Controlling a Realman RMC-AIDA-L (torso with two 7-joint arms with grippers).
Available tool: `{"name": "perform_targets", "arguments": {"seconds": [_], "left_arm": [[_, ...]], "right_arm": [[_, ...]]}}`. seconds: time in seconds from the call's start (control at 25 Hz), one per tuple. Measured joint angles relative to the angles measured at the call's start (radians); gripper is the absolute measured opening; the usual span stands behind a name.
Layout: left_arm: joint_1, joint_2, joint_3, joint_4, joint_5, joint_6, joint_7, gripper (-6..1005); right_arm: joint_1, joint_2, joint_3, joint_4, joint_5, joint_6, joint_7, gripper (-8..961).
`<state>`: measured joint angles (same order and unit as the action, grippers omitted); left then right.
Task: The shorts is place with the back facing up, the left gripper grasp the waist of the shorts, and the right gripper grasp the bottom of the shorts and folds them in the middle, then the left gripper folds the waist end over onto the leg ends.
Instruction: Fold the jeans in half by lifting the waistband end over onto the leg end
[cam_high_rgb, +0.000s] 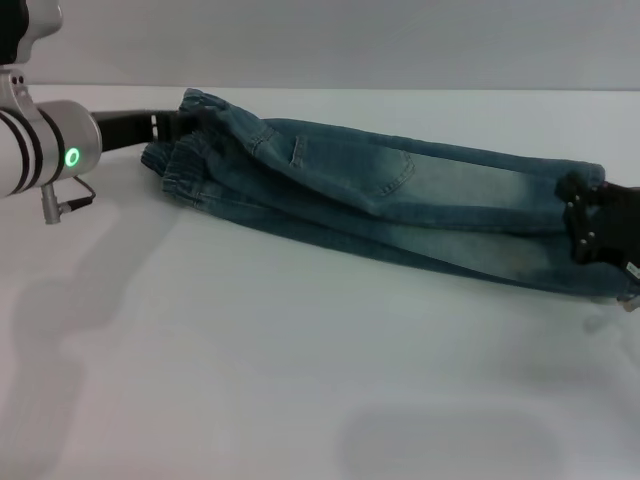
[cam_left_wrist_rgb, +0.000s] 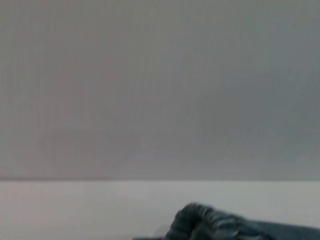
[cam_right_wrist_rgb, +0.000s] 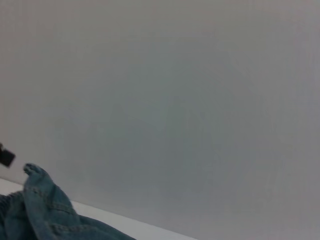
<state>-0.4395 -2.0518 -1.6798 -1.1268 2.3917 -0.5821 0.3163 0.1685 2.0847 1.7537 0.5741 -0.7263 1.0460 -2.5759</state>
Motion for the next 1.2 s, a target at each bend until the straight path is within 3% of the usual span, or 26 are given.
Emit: {"name": "perform_targets", "arguments": {"seconds": [0.32,1.2], "left_arm": [[-0.056,0.001,-0.043,0.102,0.0,-0.026,0.034,849],[-0.171,0.001,-0.093,0.274,0.026,-0.03,0.103,849]], "right_arm": [[-0.007,0.0,-0.001,-0.011,0.002,0.057,0.002,-3],[-0.003,-0.002,-0.03,-0.061,0.002,0.137,0.016,-1]]}}
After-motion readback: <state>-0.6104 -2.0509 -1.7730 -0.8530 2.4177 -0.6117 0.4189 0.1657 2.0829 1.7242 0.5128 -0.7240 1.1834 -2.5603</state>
